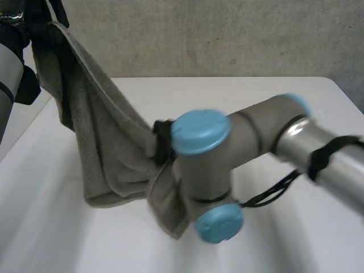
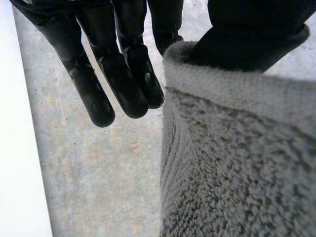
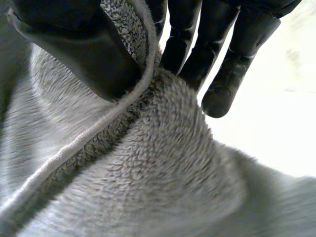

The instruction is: Fold the towel.

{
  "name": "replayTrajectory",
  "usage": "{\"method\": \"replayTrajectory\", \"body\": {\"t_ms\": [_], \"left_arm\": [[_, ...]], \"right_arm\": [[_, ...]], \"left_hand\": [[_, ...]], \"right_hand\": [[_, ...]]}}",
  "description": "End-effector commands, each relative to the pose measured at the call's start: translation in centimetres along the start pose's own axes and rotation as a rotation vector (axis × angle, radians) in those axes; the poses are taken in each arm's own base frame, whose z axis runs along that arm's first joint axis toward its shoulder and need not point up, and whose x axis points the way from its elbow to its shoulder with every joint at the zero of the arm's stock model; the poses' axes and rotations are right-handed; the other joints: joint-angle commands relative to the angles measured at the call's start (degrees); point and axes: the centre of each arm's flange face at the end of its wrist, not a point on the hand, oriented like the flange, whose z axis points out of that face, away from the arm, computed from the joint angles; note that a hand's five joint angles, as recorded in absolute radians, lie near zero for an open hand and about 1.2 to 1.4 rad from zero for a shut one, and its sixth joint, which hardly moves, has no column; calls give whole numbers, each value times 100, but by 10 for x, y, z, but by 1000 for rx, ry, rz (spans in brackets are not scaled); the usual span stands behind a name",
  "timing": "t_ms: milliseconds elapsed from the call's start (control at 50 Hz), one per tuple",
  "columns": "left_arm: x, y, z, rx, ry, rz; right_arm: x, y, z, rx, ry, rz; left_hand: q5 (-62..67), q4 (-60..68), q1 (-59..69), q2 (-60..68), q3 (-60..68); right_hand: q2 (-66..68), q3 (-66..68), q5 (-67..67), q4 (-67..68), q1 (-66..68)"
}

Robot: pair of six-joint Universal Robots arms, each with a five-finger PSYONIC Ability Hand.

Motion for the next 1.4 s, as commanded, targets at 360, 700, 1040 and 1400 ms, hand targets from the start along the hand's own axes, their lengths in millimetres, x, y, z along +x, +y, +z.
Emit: {"method": "replayTrajectory", "body": {"t_ms": [360,700,1040,1400], "left_arm": [[-11,31,-11,-220,24,44],[18,158,5,-531,157,160],[35,40,74,147,81,-24],[8,164,-27,-331,78,93]], "right_arm": [[36,-153,-108,48,49,-772],[107,-93,-25,-213,104,-874],[101,-247,-4,682,267,-919],[149,-42,-12,-325,-175,-898]], "left_hand": [[1053,1013,1179,1021,1026],[1053,1013,1179,1021,1026],[1053,1013,1179,1021,1026],[1053,1013,1179,1021,1026]], "right_hand": [[576,580,423,405,433],[576,580,423,405,433],[576,580,423,405,433],[576,580,423,405,433]]}}
